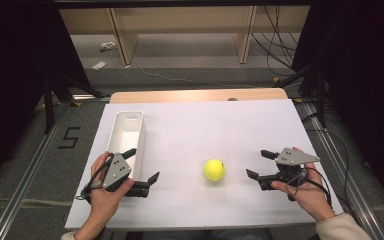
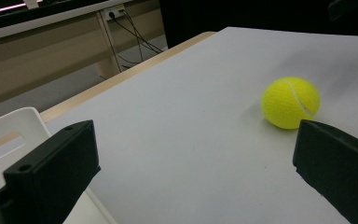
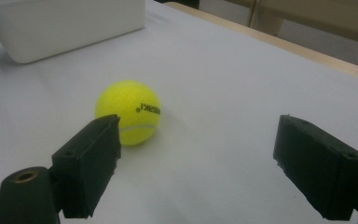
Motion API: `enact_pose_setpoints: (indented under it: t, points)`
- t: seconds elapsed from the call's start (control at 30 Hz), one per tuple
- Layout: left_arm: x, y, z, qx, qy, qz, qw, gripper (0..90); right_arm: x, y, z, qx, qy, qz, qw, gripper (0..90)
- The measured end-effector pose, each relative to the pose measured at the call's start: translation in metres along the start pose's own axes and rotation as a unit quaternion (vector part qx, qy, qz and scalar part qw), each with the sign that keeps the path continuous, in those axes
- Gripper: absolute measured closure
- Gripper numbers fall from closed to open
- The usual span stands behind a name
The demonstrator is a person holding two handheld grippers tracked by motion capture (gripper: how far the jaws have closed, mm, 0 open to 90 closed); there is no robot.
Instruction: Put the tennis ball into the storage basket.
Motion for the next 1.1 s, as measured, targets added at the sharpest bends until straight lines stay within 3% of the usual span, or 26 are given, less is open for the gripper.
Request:
enact_pose_setpoints:
  t: [0.37,1.1]
  points:
    - [0.002,-0.001,-0.002,0.004,0.005,0.000,1.0000,0.0,-0.001,0.001,0.004,-0.003,-0.008,0.006,0.9999,15.7]
    - [0.002,-0.001,-0.001,0.005,0.002,0.000,1.0000,0.0,0.016,-0.007,0.011,-0.012,-0.009,0.002,0.9999,15.9]
Point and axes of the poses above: each handheld gripper's, and its own axes: x roughly forward along the jaws, y roughly out of its underside, z roughly to its left, the point moved 3 cm from there along x, roughly forward along the jaws, and after that the axes turned 4 degrees about y, right-handed, at the moved point
